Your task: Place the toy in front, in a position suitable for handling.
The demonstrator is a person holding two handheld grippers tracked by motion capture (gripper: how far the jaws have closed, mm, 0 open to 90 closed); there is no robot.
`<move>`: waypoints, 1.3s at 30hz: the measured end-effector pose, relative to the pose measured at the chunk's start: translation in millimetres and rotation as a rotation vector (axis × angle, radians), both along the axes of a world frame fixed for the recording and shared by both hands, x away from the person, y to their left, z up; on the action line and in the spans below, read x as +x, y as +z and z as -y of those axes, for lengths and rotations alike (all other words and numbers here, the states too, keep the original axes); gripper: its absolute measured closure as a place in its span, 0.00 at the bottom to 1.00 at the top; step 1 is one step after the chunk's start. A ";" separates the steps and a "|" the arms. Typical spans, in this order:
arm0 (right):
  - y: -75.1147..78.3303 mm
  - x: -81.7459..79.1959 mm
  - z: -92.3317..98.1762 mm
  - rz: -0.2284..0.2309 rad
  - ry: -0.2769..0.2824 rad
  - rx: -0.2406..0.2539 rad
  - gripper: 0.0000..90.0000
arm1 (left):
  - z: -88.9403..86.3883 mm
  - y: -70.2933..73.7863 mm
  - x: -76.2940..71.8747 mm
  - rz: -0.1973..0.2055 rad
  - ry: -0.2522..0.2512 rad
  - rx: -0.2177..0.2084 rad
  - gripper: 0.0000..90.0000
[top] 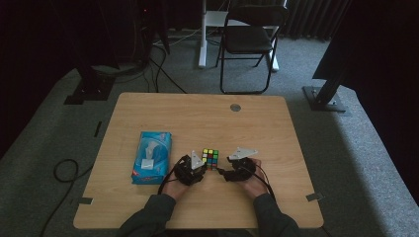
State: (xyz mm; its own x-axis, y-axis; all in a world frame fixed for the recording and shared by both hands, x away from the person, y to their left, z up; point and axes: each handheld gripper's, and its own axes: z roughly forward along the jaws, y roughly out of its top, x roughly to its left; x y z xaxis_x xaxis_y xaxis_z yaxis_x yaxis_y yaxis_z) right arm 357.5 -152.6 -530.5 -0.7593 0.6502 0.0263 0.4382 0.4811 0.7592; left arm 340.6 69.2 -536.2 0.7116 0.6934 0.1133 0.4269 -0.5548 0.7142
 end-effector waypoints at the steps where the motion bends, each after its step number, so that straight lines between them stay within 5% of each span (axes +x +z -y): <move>1: -0.3 0.3 -0.7 0.001 0.002 0.001 0.39 | 0.4 -0.1 0.9 0.000 -0.001 -0.002 0.72; 21: -5.6 6.7 -6.4 0.040 -0.008 0.000 0.65 | 3.5 -0.4 11.1 -0.007 0.047 -0.014 0.78; 26: -5.4 6.9 -5.1 0.038 -0.004 -0.002 0.64 | 4.2 0.1 11.3 -0.010 0.054 -0.015 0.76; 27: -3.2 7.9 -0.9 0.027 0.001 -0.004 0.52 | 4.0 0.7 8.7 -0.014 0.049 -0.017 0.72; 29: -2.4 10.6 4.1 0.029 -0.016 -0.031 0.45 | 3.7 3.1 5.7 -0.013 0.040 -0.005 0.70; 35: -4.6 21.3 24.2 -0.005 -0.083 -0.031 0.44 | 2.4 15.0 1.5 0.020 0.024 0.014 0.59; 39: -7.1 24.6 27.8 -0.007 -0.096 -0.038 0.44 | -3.2 23.4 1.5 0.004 0.025 -0.018 0.58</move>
State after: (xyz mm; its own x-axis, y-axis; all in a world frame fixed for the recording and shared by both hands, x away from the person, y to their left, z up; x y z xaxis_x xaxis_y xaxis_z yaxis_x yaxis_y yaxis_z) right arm 382.1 -180.4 -537.5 -0.6930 0.7209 0.0056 0.4894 0.4648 0.7379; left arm 342.2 72.4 -512.8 0.6939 0.7126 0.1035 0.4375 -0.5314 0.7254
